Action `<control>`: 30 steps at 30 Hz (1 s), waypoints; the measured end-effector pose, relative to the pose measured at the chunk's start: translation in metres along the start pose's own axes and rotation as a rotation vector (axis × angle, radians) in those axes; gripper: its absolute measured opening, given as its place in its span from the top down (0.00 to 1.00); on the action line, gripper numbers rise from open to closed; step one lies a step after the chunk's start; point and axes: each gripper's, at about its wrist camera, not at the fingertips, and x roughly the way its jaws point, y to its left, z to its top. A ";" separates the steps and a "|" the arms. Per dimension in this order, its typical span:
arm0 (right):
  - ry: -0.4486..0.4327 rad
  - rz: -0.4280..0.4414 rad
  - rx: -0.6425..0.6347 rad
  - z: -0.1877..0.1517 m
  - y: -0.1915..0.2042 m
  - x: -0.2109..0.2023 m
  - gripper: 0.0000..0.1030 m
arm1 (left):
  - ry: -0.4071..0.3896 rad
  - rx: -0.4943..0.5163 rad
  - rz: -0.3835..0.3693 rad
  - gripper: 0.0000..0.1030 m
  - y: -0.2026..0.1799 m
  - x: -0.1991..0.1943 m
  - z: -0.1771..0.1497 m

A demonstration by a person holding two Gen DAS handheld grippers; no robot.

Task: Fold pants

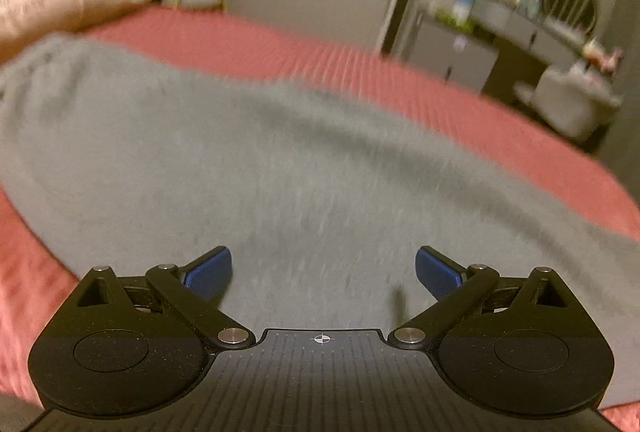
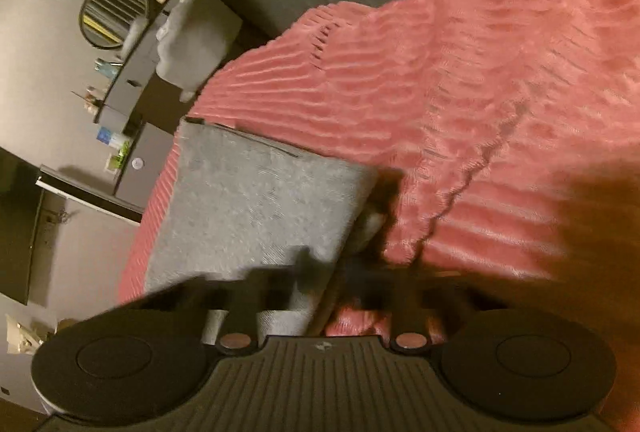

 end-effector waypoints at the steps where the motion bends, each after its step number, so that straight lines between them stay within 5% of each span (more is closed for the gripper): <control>1: -0.019 0.014 -0.017 -0.001 0.003 -0.002 0.92 | 0.028 0.018 0.028 0.01 -0.002 0.005 0.000; 5: -0.063 0.029 -0.121 -0.005 0.019 -0.009 0.85 | -0.001 0.174 0.040 0.01 -0.024 0.007 -0.004; 7: -0.022 0.008 -0.089 0.005 0.022 0.006 0.61 | 0.006 0.180 0.011 0.01 -0.027 0.007 -0.007; 8: -0.010 0.013 -0.069 0.006 0.019 0.012 0.61 | 0.007 0.180 0.010 0.01 -0.029 0.006 -0.006; 12: -0.043 -0.029 -0.095 0.006 0.028 0.017 0.91 | -0.008 0.176 0.041 0.01 -0.026 0.002 -0.004; 17: -0.162 -0.051 -0.364 -0.015 0.102 -0.012 0.92 | -0.050 0.034 0.056 0.01 0.000 -0.010 0.011; 20: -0.224 0.084 -0.716 -0.066 0.188 -0.033 0.92 | -0.096 -0.055 0.041 0.01 0.019 -0.020 0.018; 23: -0.146 0.258 -1.020 -0.147 0.252 -0.038 0.91 | -0.132 -0.101 0.018 0.01 0.034 -0.027 0.022; 26: -0.028 0.363 -1.279 -0.235 0.273 -0.024 0.89 | -0.160 -0.124 -0.012 0.01 0.043 -0.031 0.024; 28: 0.146 0.365 -1.359 -0.282 0.268 -0.003 0.65 | -0.135 -0.124 -0.072 0.01 0.043 -0.027 0.024; 30: 0.359 0.354 -1.370 -0.311 0.258 0.014 0.64 | -0.076 -0.111 -0.152 0.01 0.042 -0.019 0.025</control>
